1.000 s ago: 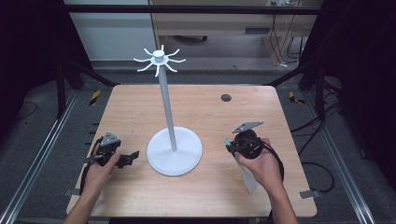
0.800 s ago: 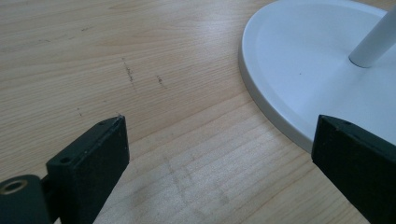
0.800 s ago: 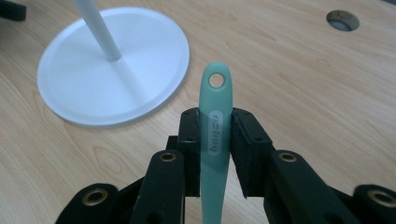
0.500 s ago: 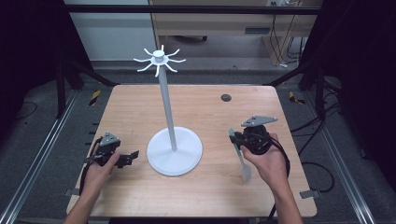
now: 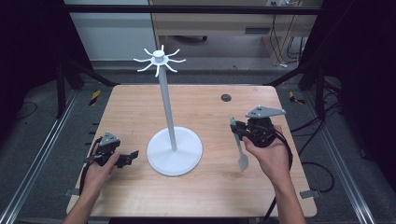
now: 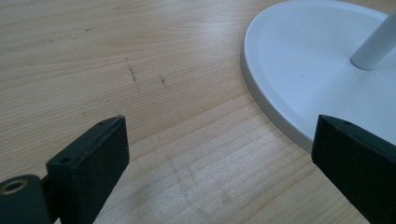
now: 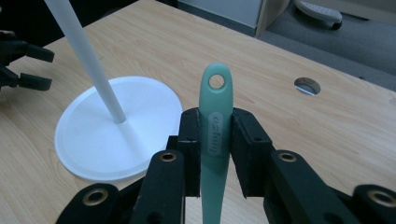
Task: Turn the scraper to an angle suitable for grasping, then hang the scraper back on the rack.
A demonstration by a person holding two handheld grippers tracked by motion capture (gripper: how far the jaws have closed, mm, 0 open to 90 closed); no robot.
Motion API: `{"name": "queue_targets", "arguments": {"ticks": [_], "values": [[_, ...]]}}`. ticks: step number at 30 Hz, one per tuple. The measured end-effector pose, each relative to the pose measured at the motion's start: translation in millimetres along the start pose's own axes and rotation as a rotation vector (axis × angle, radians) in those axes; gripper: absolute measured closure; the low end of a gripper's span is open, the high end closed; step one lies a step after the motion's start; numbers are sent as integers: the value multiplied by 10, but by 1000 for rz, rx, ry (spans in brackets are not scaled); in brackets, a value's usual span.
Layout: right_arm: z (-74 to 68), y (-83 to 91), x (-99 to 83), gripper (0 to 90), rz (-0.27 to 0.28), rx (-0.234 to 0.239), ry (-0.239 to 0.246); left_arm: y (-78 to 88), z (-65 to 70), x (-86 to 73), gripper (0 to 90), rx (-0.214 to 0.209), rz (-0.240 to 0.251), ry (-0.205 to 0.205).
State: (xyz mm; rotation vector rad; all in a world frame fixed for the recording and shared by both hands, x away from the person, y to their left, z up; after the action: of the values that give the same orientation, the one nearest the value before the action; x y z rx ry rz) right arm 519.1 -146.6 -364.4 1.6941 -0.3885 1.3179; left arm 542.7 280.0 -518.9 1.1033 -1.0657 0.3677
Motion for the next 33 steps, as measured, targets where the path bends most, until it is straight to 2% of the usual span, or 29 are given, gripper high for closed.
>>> {"name": "queue_targets", "arguments": {"ticks": [17, 28, 33], "values": [[-134, 173, 430, 744, 105, -8, 29, 5, -2, -1, 38, 2, -2, -3], [-395, 297, 870, 744, 205, 14, 45, 9, 1, 3, 38, 0, 1, 1], [-493, 317, 1043, 744, 225, 21, 65, 7, -1, 6, 38, 1, 5, 4]]}}
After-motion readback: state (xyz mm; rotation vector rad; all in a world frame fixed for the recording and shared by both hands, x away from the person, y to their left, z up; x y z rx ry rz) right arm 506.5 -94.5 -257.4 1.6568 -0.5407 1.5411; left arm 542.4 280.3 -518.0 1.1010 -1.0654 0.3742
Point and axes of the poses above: each handheld gripper's, and its own axes: y roughly backward along the jaws, x roughly out of its top, z roughly to its right, the point moved 6 cm from there along -y, roughly forward along the jaws, and after that the axes turned 5 degrees about z, right-handed, at the moved point
